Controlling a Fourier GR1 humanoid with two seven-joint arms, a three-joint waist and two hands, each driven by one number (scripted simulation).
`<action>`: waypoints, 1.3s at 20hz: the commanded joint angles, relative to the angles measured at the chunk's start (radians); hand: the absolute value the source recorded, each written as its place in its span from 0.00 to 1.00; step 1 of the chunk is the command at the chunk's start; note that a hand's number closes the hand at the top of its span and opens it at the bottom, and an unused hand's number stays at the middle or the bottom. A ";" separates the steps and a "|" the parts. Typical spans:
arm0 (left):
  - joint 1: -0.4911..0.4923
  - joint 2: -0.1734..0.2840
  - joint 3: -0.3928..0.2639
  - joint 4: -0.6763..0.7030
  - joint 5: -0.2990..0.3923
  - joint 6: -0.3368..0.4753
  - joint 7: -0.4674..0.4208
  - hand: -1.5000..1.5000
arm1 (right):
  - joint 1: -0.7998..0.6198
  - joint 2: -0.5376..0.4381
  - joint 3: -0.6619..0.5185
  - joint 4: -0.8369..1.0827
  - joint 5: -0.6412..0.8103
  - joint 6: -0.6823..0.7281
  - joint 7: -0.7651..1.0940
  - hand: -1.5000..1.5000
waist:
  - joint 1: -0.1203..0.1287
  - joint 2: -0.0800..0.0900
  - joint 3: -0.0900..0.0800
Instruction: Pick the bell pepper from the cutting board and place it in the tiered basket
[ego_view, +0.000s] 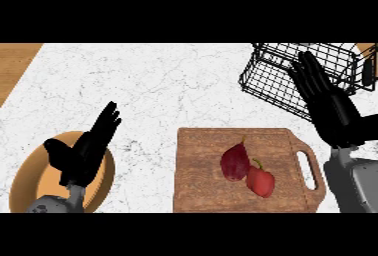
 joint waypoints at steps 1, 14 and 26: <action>0.006 0.043 0.037 -0.034 -0.047 0.029 0.007 0.50 | 0.118 0.075 0.027 -0.134 0.085 -0.139 -0.027 1.00 | -0.019 0.018 -0.011; 0.040 0.206 0.137 0.069 -0.199 0.128 -0.061 0.50 | 0.615 0.272 -0.194 -0.201 0.335 -0.899 -0.090 0.00 | -0.111 0.007 -0.016; -0.002 0.187 0.089 0.037 -0.223 0.096 -0.064 0.50 | 1.149 0.170 0.236 -0.514 0.757 -0.772 0.283 0.00 | -0.006 0.039 -0.023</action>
